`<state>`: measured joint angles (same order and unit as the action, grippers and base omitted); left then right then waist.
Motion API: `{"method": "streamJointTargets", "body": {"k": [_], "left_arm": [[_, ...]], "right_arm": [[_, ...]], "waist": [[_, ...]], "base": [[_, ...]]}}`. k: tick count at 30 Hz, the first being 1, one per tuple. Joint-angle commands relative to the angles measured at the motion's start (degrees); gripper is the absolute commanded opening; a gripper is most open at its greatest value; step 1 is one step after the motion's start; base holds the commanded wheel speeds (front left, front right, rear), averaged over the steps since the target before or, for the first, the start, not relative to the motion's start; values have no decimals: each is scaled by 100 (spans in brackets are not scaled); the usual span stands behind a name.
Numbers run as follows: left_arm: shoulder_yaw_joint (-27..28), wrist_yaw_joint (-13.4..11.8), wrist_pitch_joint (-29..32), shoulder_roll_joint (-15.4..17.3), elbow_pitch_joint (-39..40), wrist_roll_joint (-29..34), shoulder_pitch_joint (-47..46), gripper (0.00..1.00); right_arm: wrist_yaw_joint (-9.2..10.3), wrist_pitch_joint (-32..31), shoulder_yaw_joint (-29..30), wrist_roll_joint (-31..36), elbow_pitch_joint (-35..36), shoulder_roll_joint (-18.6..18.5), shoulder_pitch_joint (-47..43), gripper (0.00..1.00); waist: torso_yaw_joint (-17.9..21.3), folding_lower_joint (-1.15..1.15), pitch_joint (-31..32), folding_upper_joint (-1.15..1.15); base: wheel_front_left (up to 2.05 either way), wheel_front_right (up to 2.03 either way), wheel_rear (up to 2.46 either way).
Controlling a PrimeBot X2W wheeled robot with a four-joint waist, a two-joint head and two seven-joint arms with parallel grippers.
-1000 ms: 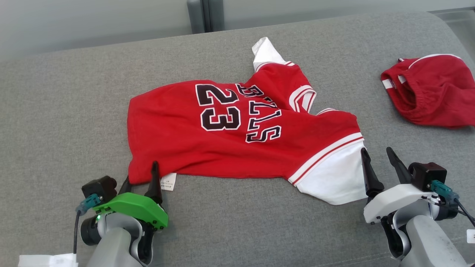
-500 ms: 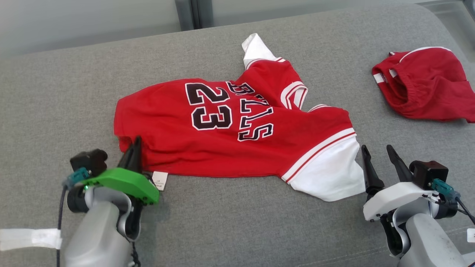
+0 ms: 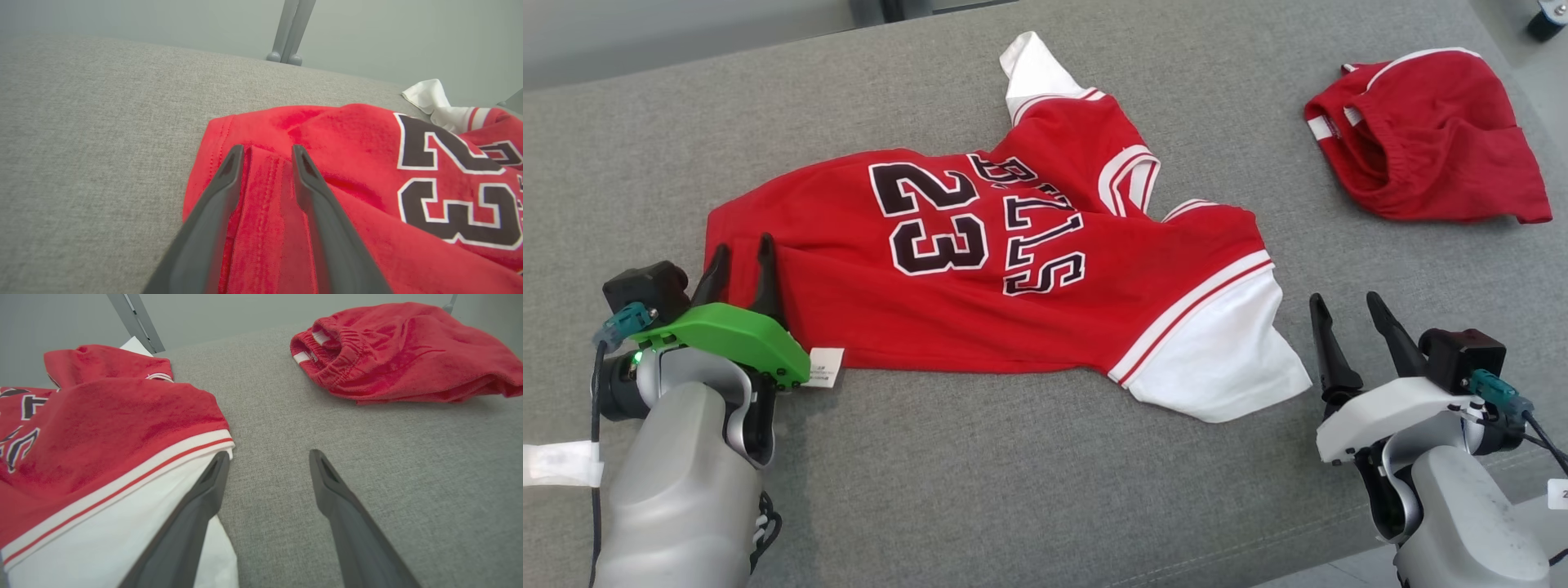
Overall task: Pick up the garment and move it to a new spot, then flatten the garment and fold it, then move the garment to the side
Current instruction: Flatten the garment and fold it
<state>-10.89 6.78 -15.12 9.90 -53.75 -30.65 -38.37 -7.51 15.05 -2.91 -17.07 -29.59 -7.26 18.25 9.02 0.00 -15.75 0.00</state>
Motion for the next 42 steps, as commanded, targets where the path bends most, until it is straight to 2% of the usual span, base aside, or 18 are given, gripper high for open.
{"method": "streamJointTargets", "body": {"k": [1, 9, 13, 19, 26, 32, 41, 42], "left_arm": [[86, -25, 0, -20, -64, 93, -66, 100], [808, -286, 1, -97, 688, 597, 517, 100], [1145, -157, 1, -285, 1103, 885, 1110, 100], [1160, 28, 0, -476, 1101, 943, 1410, 100], [897, 74, 0, -646, 961, 636, 1492, 100], [678, 74, 1, -562, 790, 372, 1443, 100], [825, 74, 0, -533, 761, 531, 1306, 100], [809, 74, 0, -545, 732, 523, 1306, 92]], "right_arm": [[5, 14, 38, -39, -12, -46, 44, 100], [5, 14, 253, 75, 89, -10, -129, 100], [6, 14, 300, 265, 232, 35, -247, 100], [6, 14, 293, 310, 240, 79, -307, 100], [6, 14, 252, 283, 185, 63, -298, 100], [5, 14, 260, 280, 177, 32, -266, 100], [6, 14, 292, 267, 229, 40, -252, 100], [5, 14, 289, 274, 227, 50, -255, 100]], "waist": [[80, 0, -60, 0], [-204, 0, 258, 0], [-381, 0, 483, 0], [-433, 0, 531, 0], [-277, 0, 473, 0], [-158, 0, 407, 0], [-125, 0, 322, 0], [-127, 0, 320, 0]], "base": [[0, 0, 0], [0, 0, 0], [0, 0, 0], [0, 0, 0], [0, 0, 0], [0, 0, 0], [0, 0, 0], [0, 0, 0]]}}
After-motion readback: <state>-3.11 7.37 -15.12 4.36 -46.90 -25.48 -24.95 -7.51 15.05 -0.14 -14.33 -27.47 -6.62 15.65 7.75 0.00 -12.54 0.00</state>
